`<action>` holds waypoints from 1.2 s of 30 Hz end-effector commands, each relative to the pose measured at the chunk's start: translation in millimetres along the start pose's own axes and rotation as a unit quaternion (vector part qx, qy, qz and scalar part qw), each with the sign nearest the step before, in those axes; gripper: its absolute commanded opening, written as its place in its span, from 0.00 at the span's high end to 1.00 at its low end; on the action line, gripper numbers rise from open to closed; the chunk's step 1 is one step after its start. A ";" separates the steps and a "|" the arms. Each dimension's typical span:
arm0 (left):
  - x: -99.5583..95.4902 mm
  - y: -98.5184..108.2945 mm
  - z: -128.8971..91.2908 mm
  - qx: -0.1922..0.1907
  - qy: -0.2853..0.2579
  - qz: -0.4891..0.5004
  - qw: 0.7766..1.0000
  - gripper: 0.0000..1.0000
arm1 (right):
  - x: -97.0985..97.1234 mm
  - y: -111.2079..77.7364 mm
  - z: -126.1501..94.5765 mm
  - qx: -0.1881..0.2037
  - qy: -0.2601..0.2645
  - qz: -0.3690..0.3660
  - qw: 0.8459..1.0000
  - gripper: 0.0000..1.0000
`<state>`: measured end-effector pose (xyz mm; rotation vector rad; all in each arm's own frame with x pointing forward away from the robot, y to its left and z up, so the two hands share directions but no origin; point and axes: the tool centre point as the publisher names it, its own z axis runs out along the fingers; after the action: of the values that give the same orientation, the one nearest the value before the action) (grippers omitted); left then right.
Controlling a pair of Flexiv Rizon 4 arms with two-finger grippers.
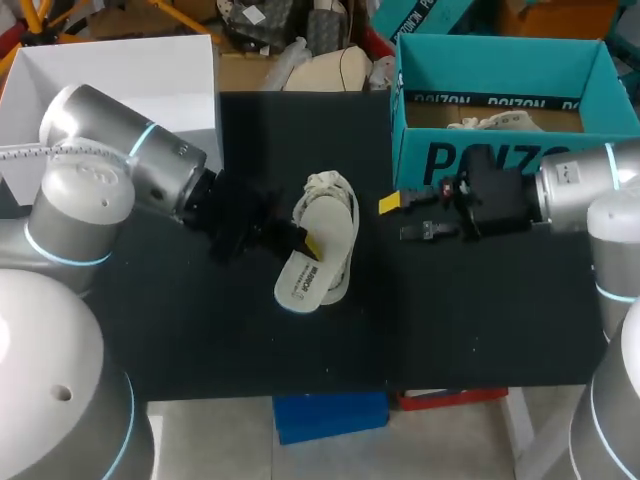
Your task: Take the shoe out of the shoebox, open the shoe tongue, remove and reinsert the insole, then place the shoe into the shoebox
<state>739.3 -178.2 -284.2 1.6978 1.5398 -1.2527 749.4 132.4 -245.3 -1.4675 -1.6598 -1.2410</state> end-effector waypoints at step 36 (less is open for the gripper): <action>29.6 -43.7 2.4 0.070 0.135 -0.115 0.982 1.00 | -14.4 -69.9 -77.9 -0.081 -0.126 0.075 0.986 0.00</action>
<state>697.7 -160.9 -307.1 1.8778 1.8760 -1.3408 674.4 61.4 -248.6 -1.8800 -1.5971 -1.1770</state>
